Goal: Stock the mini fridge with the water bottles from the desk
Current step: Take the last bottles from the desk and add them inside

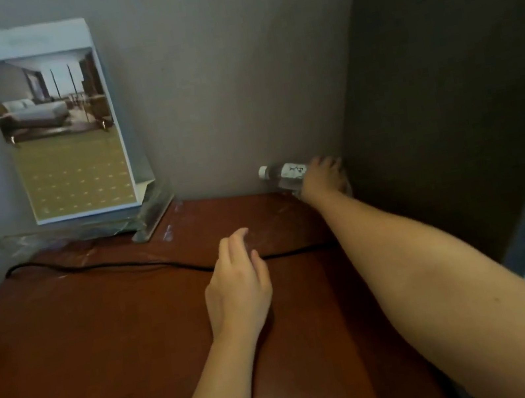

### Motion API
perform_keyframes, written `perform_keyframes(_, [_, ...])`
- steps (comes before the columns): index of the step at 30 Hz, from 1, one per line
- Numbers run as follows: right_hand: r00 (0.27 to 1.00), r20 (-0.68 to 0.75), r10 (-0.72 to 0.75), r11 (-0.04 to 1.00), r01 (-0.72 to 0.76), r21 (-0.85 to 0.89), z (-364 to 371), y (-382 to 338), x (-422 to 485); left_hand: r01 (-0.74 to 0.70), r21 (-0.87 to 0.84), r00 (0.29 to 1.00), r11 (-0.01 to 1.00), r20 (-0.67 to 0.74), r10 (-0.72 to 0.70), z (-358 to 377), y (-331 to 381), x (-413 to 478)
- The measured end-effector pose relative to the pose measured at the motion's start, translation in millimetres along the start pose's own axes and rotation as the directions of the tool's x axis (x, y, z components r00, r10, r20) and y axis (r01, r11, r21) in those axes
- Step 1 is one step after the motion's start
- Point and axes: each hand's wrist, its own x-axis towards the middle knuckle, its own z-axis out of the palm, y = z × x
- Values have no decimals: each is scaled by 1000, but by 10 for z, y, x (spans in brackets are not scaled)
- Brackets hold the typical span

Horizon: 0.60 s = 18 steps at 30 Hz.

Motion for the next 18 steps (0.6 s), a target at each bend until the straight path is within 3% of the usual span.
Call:
perform_keyframes(5, [994,110,18,995,-7,-104,111,-15,370,44,-28,999,999,-18,-45,7,-13,29])
perform_keyframes(10, [998,-36,-59,966,47,-256,200,-51,360,58,-24,998,998,-27,-58,-7,-2,24])
perform_keyframes(15, [969,-246,-34,998,22,-53,210,-67,-16,45,-31,998,998,-33,-46,-17,9,18])
perform_keyframes(18, [961,-276,5,994,25,105,206,-151,-442,63,-48,997,997,-48,-65,-28,28,22])
